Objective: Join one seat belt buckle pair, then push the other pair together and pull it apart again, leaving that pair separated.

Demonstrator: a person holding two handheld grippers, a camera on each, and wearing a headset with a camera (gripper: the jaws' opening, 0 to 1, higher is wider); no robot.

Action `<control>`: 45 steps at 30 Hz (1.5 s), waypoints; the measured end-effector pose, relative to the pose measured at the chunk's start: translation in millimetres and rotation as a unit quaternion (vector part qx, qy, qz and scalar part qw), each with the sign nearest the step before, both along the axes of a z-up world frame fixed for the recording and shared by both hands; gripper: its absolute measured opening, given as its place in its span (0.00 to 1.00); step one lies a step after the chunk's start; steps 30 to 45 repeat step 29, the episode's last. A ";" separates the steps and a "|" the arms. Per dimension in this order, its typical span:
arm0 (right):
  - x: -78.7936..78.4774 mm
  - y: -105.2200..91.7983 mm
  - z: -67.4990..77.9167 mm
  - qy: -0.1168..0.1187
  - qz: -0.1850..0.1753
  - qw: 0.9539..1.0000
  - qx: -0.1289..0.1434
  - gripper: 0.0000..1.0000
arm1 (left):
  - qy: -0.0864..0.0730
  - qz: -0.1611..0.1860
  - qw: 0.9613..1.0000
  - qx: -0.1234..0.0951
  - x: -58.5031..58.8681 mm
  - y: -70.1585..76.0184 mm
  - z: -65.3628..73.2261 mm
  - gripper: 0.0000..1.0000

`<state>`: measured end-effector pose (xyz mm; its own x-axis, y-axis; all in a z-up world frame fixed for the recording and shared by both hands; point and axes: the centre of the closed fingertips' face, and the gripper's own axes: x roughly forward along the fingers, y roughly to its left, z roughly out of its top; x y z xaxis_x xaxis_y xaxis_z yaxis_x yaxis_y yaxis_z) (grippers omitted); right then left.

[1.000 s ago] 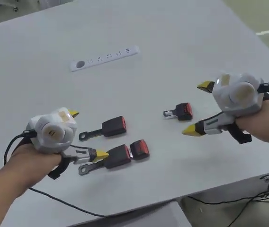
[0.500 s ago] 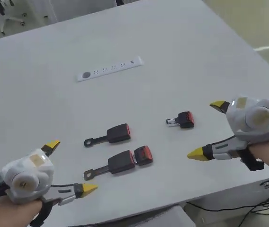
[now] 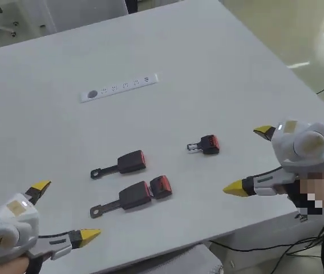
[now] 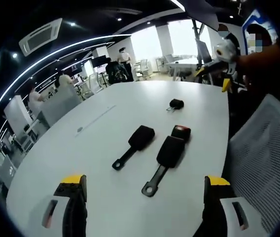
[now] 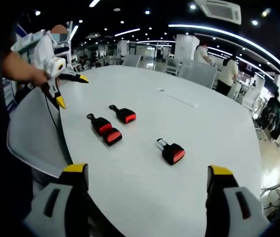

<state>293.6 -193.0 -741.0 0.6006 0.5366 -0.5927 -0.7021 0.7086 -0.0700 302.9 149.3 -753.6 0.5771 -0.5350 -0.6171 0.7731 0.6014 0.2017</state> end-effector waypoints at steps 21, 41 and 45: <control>4.4 0.5 6.4 -0.006 -0.008 1.000 0.005 1.00 | 0.001 0.008 1.000 0.003 -5.4 5.9 0.4 1.00; 6.9 1.4 12.8 -0.021 -0.001 1.000 0.004 1.00 | 0.006 0.010 1.000 -0.001 -5.8 6.5 -1.0 1.00; 6.9 1.4 12.8 -0.021 -0.001 1.000 0.004 1.00 | 0.006 0.010 1.000 -0.001 -5.8 6.5 -1.0 1.00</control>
